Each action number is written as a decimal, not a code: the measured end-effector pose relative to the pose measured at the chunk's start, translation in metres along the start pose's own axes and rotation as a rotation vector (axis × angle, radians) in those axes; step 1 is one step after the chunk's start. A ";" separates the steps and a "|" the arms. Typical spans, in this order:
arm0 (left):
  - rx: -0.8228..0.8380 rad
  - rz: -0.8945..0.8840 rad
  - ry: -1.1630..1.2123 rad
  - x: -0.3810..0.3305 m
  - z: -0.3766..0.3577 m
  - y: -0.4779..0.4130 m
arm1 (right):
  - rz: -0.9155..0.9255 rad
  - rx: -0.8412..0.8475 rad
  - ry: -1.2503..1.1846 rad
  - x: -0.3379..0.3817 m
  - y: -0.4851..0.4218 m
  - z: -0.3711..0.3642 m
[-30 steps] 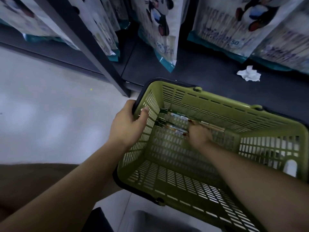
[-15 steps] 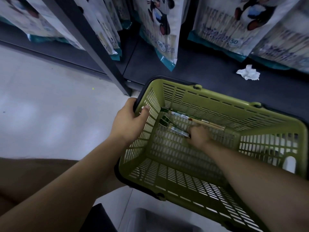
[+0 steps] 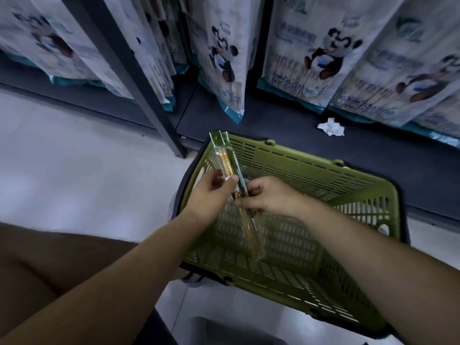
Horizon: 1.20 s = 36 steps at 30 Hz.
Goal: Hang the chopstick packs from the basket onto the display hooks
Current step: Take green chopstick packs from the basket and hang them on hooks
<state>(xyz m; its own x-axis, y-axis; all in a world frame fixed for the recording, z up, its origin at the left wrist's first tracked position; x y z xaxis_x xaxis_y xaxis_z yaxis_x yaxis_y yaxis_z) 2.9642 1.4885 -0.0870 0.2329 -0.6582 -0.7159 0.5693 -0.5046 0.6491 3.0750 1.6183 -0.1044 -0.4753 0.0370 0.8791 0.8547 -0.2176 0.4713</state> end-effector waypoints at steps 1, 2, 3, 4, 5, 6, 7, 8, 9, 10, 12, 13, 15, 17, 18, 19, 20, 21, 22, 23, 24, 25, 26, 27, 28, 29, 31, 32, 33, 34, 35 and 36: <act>0.131 0.112 0.171 0.001 -0.005 0.001 | -0.005 0.009 -0.018 0.005 0.003 -0.003; 0.242 0.179 0.326 0.001 -0.008 0.003 | -0.018 0.013 -0.045 0.007 0.007 -0.004; 0.315 0.201 0.427 0.001 -0.011 0.005 | -0.034 0.017 -0.089 0.007 0.008 -0.006; 0.352 0.204 0.475 0.001 -0.013 0.006 | -0.056 0.019 -0.147 0.005 0.009 -0.007; 0.358 0.200 0.484 0.002 -0.015 0.006 | -0.076 0.018 -0.203 0.000 0.009 -0.009; 0.348 0.197 0.477 0.002 -0.018 0.006 | -0.096 0.009 -0.250 -0.004 0.007 -0.011; 0.317 0.198 0.465 0.003 -0.020 0.005 | -0.109 0.004 -0.290 -0.010 0.005 -0.014; 0.277 0.210 0.449 0.005 -0.021 0.002 | -0.125 0.002 -0.338 -0.015 0.002 -0.016; 0.235 0.228 0.433 0.008 -0.020 -0.001 | -0.136 0.003 -0.372 -0.023 -0.001 -0.018; 0.201 0.241 0.414 0.010 -0.019 -0.004 | -0.147 -0.006 -0.371 -0.029 -0.005 -0.017; 0.158 0.226 0.337 0.015 -0.013 -0.010 | -0.141 -0.095 -0.084 -0.049 -0.014 -0.006; 0.149 0.206 0.296 0.018 -0.011 -0.013 | -0.121 -0.155 0.141 -0.061 -0.019 0.003; 0.147 0.185 0.262 0.022 -0.010 -0.018 | -0.101 -0.271 0.479 -0.084 -0.028 0.019; 0.140 0.176 0.277 0.027 -0.011 -0.021 | -0.136 -0.310 0.645 -0.105 -0.033 0.030; 0.138 0.171 0.293 0.030 -0.011 -0.023 | -0.165 -0.304 0.692 -0.115 -0.036 0.033; 0.136 0.167 0.309 0.033 -0.011 -0.024 | -0.184 -0.294 0.729 -0.124 -0.037 0.035; 0.136 0.168 0.327 0.035 -0.010 -0.025 | -0.195 -0.289 0.767 -0.132 -0.039 0.034; 0.140 0.175 0.346 0.037 -0.009 -0.027 | -0.206 -0.288 0.810 -0.138 -0.040 0.033; 0.145 0.185 0.364 0.039 -0.008 -0.028 | -0.216 -0.296 0.847 -0.142 -0.041 0.030; 0.148 0.196 0.382 0.040 -0.007 -0.029 | -0.224 -0.310 0.872 -0.146 -0.042 0.027; 0.149 0.203 0.396 0.041 -0.007 -0.030 | -0.229 -0.326 0.884 -0.150 -0.043 0.024; 0.148 0.211 0.406 0.042 -0.006 -0.031 | -0.242 -0.335 0.888 -0.153 -0.044 0.021; 0.148 0.217 0.411 0.043 -0.006 -0.033 | -0.258 -0.345 0.897 -0.156 -0.045 0.019; 0.147 0.221 0.408 0.044 -0.006 -0.033 | -0.278 -0.356 0.911 -0.159 -0.045 0.019; 0.145 0.224 0.402 0.045 -0.006 -0.035 | -0.299 -0.370 0.932 -0.161 -0.045 0.019; 0.143 0.225 0.399 0.045 -0.007 -0.036 | -0.322 -0.378 0.956 -0.163 -0.046 0.020; 0.146 0.225 0.409 0.045 -0.008 -0.037 | -0.341 -0.376 0.979 -0.163 -0.048 0.024; 0.149 0.227 0.414 0.045 -0.008 -0.037 | -0.339 -0.362 0.978 -0.163 -0.050 0.026; 0.153 0.229 0.418 0.045 -0.010 -0.038 | -0.337 -0.334 0.975 -0.162 -0.052 0.028; 0.157 0.232 0.418 0.045 -0.011 -0.038 | -0.337 -0.297 0.970 -0.162 -0.053 0.030; 0.163 0.237 0.417 0.046 -0.012 -0.037 | -0.344 -0.260 0.967 -0.161 -0.054 0.031; 0.168 0.242 0.418 0.046 -0.012 -0.037 | -0.354 -0.233 0.968 -0.159 -0.055 0.032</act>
<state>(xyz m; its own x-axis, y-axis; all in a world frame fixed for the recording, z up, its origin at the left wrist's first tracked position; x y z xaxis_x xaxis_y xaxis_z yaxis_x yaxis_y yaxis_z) 2.9634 1.4837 -0.1468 0.6578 -0.5048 -0.5591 0.3331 -0.4708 0.8169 3.1106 1.6555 -0.2679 -0.7411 -0.6365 0.2136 0.6224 -0.5319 0.5742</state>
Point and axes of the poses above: each hand's wrist, its own y-axis away from the middle knuckle, its own z-axis out of the back of the hand, x = y × z, the point moved 2 cm from there along -y, towards the middle knuckle, and after that the axes turned 8 degrees about z, right-handed, at the moved point
